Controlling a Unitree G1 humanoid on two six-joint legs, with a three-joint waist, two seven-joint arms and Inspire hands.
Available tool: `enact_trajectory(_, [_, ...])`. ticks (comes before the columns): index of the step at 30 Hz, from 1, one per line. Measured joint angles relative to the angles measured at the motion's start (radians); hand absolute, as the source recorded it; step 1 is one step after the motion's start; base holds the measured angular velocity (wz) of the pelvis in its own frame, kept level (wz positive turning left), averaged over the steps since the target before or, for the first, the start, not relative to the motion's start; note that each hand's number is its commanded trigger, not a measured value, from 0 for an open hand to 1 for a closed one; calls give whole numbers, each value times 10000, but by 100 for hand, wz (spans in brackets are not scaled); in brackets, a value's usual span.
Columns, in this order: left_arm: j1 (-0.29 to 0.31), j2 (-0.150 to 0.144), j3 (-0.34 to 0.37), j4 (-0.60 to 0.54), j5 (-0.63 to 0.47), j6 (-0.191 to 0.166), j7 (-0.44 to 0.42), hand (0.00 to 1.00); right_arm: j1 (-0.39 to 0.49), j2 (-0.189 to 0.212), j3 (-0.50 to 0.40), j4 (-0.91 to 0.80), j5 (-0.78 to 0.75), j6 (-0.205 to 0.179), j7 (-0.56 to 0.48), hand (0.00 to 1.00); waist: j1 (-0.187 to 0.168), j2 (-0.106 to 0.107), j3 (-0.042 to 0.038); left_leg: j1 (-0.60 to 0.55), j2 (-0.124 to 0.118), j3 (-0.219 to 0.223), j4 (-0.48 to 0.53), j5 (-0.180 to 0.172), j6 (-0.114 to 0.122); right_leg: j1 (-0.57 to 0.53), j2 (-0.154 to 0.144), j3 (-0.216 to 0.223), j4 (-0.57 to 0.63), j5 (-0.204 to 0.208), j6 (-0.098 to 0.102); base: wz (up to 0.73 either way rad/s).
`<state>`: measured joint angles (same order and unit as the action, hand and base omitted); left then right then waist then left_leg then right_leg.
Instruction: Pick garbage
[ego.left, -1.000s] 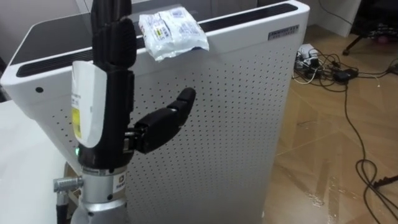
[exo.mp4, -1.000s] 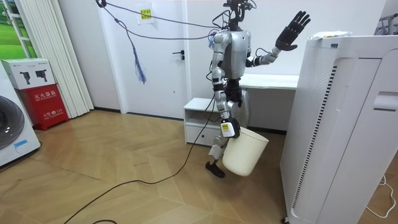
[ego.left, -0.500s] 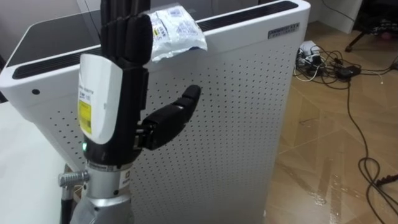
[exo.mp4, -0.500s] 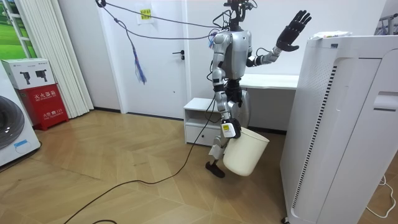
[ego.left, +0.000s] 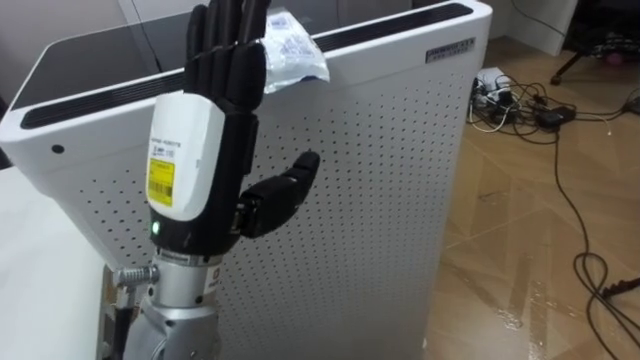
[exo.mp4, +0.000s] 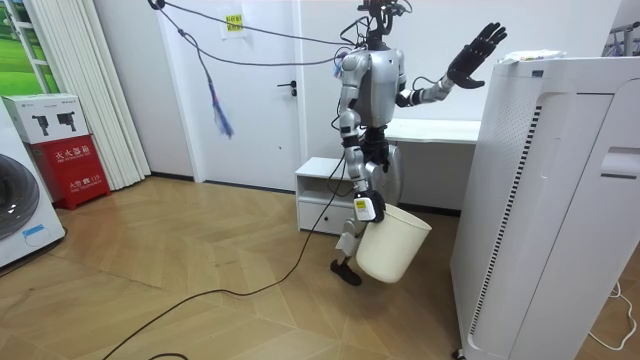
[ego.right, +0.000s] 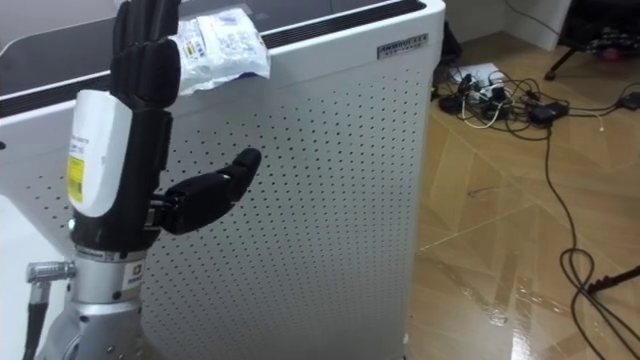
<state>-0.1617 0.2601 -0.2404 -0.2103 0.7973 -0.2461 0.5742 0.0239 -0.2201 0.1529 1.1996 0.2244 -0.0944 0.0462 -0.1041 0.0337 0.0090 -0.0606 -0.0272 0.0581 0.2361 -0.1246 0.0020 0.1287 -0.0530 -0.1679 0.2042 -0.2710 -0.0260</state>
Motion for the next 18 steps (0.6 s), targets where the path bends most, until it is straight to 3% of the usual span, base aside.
enact_trajectory(7, [-259, 285, 3, 121, -2, -37, -10, 0, 28, -135, -131, -34, -34, 1, -23, 100, -41, 185, 54, 25, 40, 150, 0, 0, 0, -56, 10, 174, 15, 1, -1, -7])
enact_trajectory(18, [-431, 419, 197, 173, -1, -47, -320, 0, 34, -190, -206, -136, -344, 0, -147, 100, 22, 104, 104, 9, 40, 135, -4, -1, -1, -69, 13, 155, 13, 2, -2, 0])
